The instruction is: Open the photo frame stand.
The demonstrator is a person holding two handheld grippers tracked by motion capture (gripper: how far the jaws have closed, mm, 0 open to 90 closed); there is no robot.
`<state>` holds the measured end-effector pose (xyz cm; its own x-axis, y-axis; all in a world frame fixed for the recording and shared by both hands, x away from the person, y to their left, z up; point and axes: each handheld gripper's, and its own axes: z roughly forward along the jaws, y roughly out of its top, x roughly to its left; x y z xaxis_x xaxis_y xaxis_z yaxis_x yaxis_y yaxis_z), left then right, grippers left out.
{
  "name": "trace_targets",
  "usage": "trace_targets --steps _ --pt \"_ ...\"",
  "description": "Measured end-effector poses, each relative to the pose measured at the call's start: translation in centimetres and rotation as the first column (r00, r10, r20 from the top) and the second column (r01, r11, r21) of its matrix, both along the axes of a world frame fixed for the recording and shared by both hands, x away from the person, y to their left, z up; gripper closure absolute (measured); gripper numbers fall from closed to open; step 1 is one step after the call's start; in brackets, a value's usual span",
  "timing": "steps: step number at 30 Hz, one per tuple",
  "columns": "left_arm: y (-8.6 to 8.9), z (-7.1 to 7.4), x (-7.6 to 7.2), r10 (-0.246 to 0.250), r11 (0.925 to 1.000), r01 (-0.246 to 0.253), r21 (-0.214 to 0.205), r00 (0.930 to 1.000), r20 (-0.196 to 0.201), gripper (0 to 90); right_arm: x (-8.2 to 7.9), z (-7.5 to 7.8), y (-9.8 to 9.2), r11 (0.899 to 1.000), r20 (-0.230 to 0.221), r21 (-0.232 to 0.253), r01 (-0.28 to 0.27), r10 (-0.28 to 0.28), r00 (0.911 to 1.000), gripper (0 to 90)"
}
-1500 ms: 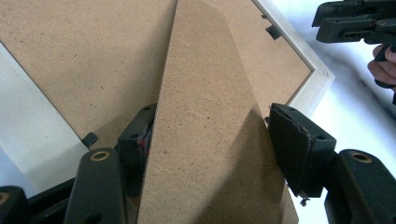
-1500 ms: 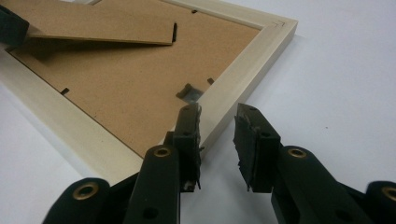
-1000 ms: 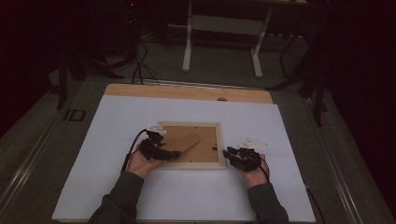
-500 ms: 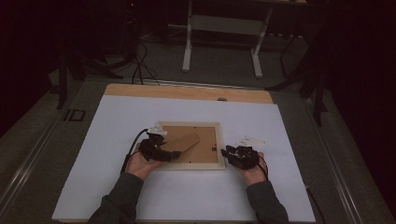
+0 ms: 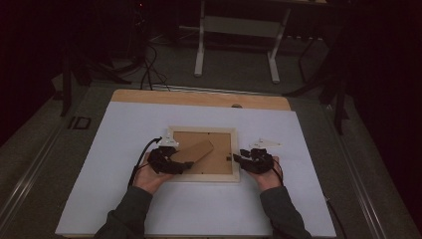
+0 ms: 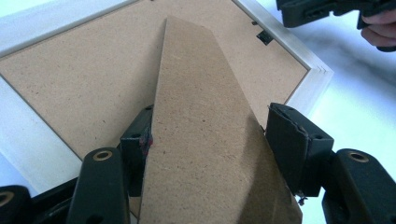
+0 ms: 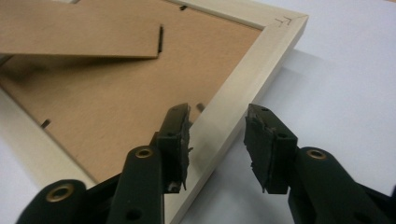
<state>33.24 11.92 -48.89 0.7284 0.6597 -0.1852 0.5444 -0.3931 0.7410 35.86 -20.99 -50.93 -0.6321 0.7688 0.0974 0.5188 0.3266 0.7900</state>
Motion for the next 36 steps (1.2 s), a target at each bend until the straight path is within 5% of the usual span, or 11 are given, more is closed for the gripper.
trace_targets --steps 36 --pt "-0.8 0.9 -2.3 -0.013 0.9979 0.003 0.065 0.9894 0.144 40.0 3.4 1.2 0.1 0.997 -0.057 0.075 0.017 -0.012 0.9983 51.0"
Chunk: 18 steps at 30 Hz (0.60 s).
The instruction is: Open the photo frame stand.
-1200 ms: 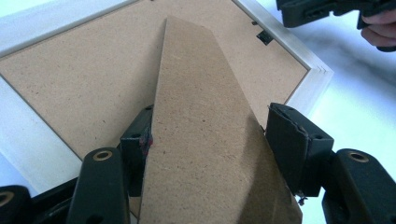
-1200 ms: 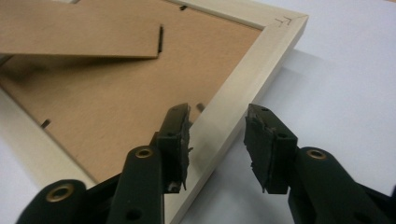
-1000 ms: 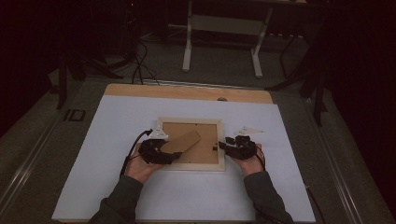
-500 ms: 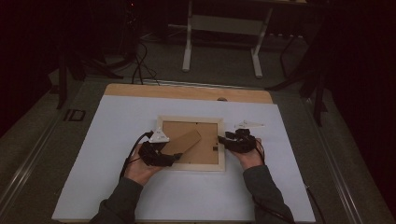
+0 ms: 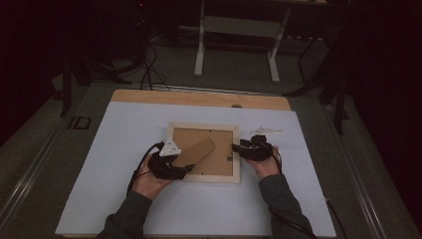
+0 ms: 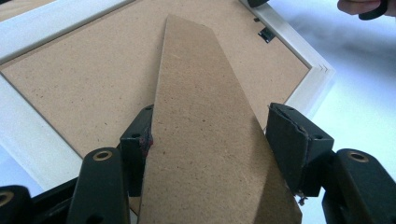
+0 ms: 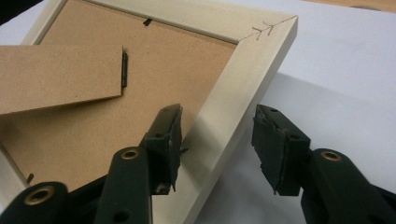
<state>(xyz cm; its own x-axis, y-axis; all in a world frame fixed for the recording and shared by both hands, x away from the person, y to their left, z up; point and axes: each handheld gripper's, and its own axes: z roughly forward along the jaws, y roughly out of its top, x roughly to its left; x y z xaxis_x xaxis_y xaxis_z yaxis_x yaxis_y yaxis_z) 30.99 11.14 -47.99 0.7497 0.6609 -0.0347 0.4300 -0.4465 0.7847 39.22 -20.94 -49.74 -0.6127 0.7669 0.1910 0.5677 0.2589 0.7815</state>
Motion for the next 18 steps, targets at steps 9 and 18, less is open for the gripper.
trace_targets --steps 9,18 --pt "-0.1 0.1 -0.4 -0.002 1.0 0.002 0.004 0.9996 0.027 40.0 0.5 0.3 0.2 1.0 -0.031 0.022 -0.016 0.017 0.9994 41.5" --pt "-0.1 0.2 -0.9 -0.009 0.9999 0.008 0.009 0.9984 0.056 40.0 1.2 0.0 0.3 0.998 -0.082 0.058 -0.019 0.023 0.9963 33.7"
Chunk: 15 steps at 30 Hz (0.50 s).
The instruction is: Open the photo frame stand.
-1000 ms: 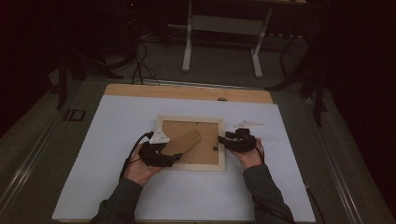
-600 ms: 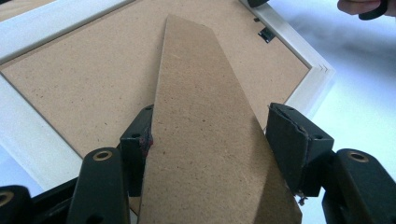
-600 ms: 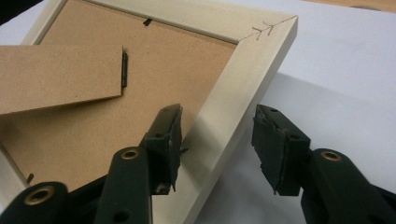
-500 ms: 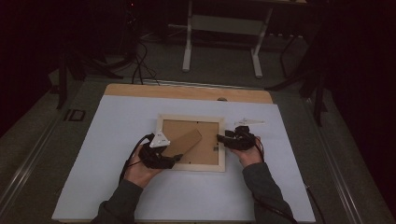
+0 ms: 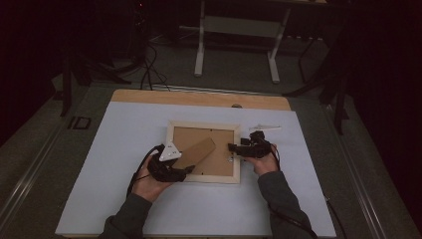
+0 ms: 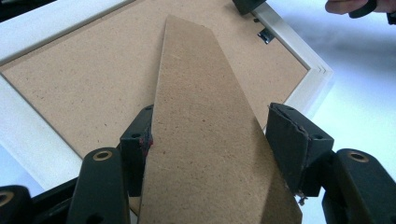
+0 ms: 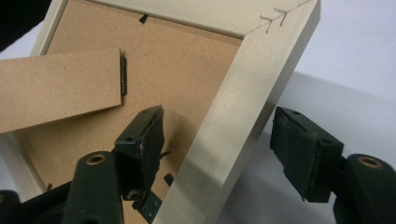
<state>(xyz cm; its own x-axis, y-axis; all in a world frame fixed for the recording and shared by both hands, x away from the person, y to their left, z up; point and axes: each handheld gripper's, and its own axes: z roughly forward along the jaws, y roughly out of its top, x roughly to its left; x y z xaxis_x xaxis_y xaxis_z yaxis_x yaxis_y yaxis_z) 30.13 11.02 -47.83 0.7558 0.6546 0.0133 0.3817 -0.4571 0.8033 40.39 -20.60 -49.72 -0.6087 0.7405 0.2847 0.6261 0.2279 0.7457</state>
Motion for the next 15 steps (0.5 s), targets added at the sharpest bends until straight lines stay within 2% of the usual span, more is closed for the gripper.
trace_targets --steps 5,12,15 --pt "-0.02 0.05 -0.16 -0.005 1.0 0.005 0.001 0.9999 0.014 40.0 0.23 0.0 0.15 1.0 -0.014 0.009 0.001 -0.001 0.9999 33.8" --pt "-0.07 0.18 -0.56 -0.018 0.9998 0.018 0.009 0.9988 0.045 40.0 0.71 -0.1 0.1 0.997 -0.072 0.076 -0.026 0.031 0.9969 35.5" --pt "-0.03 0.17 -0.54 -0.021 0.9998 0.021 0.007 0.9986 0.048 40.0 0.78 -0.18 -0.08 0.995 -0.079 0.099 -0.024 0.031 0.9964 37.0"
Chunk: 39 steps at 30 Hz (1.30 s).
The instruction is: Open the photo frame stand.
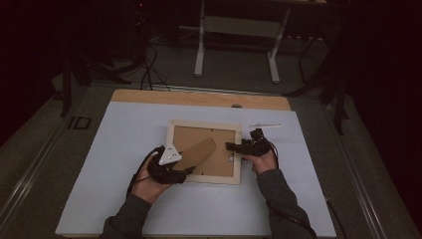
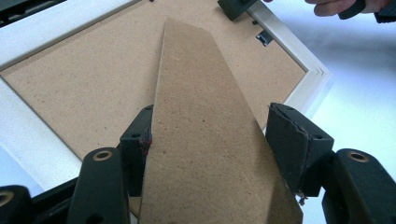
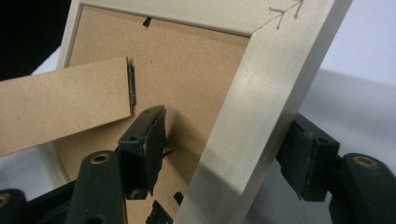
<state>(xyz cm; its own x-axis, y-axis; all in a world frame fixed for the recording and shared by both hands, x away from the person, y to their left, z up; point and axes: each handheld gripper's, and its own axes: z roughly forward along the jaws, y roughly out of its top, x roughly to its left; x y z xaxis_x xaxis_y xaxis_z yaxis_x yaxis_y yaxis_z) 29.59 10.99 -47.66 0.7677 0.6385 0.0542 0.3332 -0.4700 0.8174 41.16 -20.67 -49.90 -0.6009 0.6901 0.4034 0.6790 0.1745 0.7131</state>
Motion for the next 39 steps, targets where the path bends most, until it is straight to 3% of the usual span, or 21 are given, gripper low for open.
trace_targets --steps 11,22,31,37,39 --pt "-0.1 0.5 -0.1 -0.015 0.9998 0.015 0.009 0.9992 0.037 40.1 -0.3 0.3 -1.4 0.992 -0.022 0.121 0.037 -0.035 0.9992 49.9" --pt "0.0 0.7 0.1 -0.009 0.9998 0.008 0.019 0.9984 0.057 40.2 -0.3 0.9 -1.8 0.986 -0.008 0.162 0.045 -0.045 0.999 55.3" --pt "0.5 0.5 0.6 -0.013 0.9999 0.013 0.003 0.9996 0.025 40.3 -0.4 1.0 -2.4 0.977 0.0 0.208 0.041 -0.042 0.9991 59.3" --pt "1.0 0.0 1.1 -0.024 0.9996 0.023 -0.013 0.9994 -0.023 41.3 -0.5 1.3 -2.6 0.975 0.016 0.22 0.024 -0.028 0.9995 60.7" --pt "1.3 -0.1 1.2 -0.03 0.9987 0.028 -0.042 0.9986 -0.044 42.0 -0.5 1.4 -2.6 0.975 0.024 0.222 0.019 -0.025 0.9994 61.1"
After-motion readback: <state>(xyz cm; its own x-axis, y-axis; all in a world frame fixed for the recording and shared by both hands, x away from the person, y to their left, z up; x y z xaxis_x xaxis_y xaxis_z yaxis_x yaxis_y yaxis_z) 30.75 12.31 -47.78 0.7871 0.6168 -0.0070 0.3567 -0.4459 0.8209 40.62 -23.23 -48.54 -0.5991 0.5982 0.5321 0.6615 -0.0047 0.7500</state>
